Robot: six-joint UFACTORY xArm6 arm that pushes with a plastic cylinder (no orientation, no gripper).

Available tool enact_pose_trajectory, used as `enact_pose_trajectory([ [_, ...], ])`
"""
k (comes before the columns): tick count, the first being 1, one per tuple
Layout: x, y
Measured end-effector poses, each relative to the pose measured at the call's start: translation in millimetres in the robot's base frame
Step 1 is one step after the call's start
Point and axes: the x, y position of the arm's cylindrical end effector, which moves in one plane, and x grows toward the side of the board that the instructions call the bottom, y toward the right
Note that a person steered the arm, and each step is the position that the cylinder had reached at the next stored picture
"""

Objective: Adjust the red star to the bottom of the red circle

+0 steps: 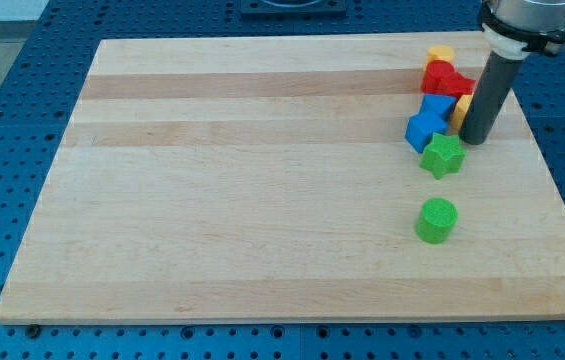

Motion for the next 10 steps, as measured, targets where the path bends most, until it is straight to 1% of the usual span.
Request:
enact_pose_trajectory([
  [1,-7,0],
  [2,-6,15],
  [3,-2,47],
  [4,-1,47],
  [5,-25,46],
  [6,-57,40],
  [8,-60,36],
  [10,-60,12],
])
